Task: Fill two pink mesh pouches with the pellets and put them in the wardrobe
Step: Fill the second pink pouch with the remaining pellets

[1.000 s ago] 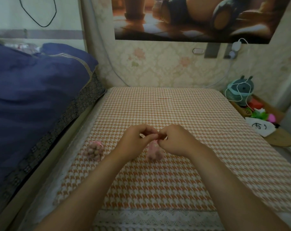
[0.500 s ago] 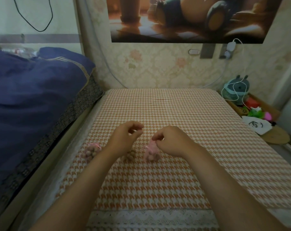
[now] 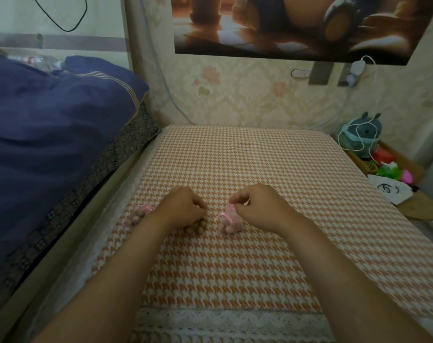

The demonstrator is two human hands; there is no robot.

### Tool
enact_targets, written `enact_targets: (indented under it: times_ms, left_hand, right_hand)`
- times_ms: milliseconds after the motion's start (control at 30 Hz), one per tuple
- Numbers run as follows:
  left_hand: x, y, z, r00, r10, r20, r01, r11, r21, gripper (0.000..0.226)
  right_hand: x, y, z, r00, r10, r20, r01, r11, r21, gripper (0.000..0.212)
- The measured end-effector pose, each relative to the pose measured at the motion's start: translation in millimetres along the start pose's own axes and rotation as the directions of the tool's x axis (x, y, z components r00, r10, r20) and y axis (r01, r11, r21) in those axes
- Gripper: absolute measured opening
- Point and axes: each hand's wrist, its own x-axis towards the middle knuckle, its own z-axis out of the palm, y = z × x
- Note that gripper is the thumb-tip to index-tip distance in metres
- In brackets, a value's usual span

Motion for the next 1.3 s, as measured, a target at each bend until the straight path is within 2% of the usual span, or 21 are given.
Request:
enact_targets:
  times_ms: [133, 233, 333, 400, 467, 533, 600, 733, 833, 933, 1067, 1200, 1300]
  left_hand:
    - [-3.1, 2.5, 4.8, 1.0, -0.004, 0.026, 0.001, 0.992, 0.124, 0.013]
    - [-1.9, 3.4, 6.9, 0.999, 0.012, 0.035, -0.017, 0.99, 0.142, 0.014]
    - [-0.4, 6.7, 11.4, 1.0, -0.024, -0.005, 0.025, 0.992, 0.127, 0.017]
    - [-1.0, 10.1, 14.6, 0.994, -0.07, -0.082, 0.067, 0.997, -0.032, 0.013]
    - [-0.8, 15.9, 14.8, 0.987, -0.075, -0.144, 0.031, 0.957, -0.288, 0.006]
    - [-3.8, 28.1, 11.1, 0.984, -0.034, -0.176, -0.067, 0.84, -0.538, 0.009]
    - [-9.5, 40.8, 6.7, 0.978, 0.014, -0.209, -0.146, 0.758, -0.635, 0.014]
    - [-18.1, 52.6, 7.7, 0.967, 0.126, -0.22, -0.228, 0.816, -0.532, 0.01]
    - [-19.4, 53.8, 11.2, 0.96, 0.144, -0.242, -0.224, 0.91, -0.349, 0.012]
    - [-18.9, 56.4, 13.7, 0.943, 0.143, -0.299, -0.218, 0.947, -0.234, 0.013]
    - [-17.9, 56.2, 14.1, 0.959, 0.122, -0.257, -0.187, 0.952, -0.244, 0.009]
    - [-15.9, 53.9, 12.9, 0.982, 0.068, -0.178, -0.123, 0.939, -0.321, 0.007]
    - [-14.1, 48.0, 5.9, 0.975, 0.027, -0.219, -0.109, 0.922, -0.373, 0.007]
  right_hand:
    - [1.9, 0.8, 2.0, 1.0, -0.008, -0.002, 0.008, 1.0, 0.002, 0.028]
    - [2.1, -0.1, 2.5, 1.0, -0.011, 0.003, 0.011, 1.0, 0.001, 0.029]
    - [1.7, 0.6, 3.0, 1.0, -0.007, 0.004, 0.007, 1.0, -0.005, 0.029]
    - [1.1, 0.7, 2.6, 1.0, -0.004, 0.0, 0.004, 1.0, -0.001, 0.028]
    - [0.6, 0.4, 1.7, 1.0, -0.001, -0.001, 0.001, 1.0, 0.001, 0.028]
    - [0.5, -0.1, 1.3, 1.0, 0.001, 0.003, -0.001, 1.0, 0.001, 0.029]
    - [-0.2, -0.3, 1.0, 1.0, 0.005, 0.01, -0.005, 1.0, 0.004, 0.027]
    - [-1.8, 0.8, -1.6, 0.999, 0.016, 0.03, -0.016, 1.0, 0.0, 0.021]
    - [-2.6, 2.5, -2.2, 0.999, 0.017, 0.036, -0.018, 0.999, 0.036, 0.025]
    - [-2.7, 4.5, -1.5, 0.998, 0.019, 0.052, -0.022, 0.998, 0.061, 0.024]
    - [-2.7, 4.6, -3.2, 0.998, 0.012, 0.057, -0.016, 0.997, 0.079, 0.02]
    - [-2.8, 4.4, -4.2, 0.998, 0.018, 0.056, -0.022, 0.997, 0.078, 0.027]
    - [-2.3, 3.1, -4.3, 0.999, 0.015, 0.052, -0.017, 0.998, 0.052, 0.031]
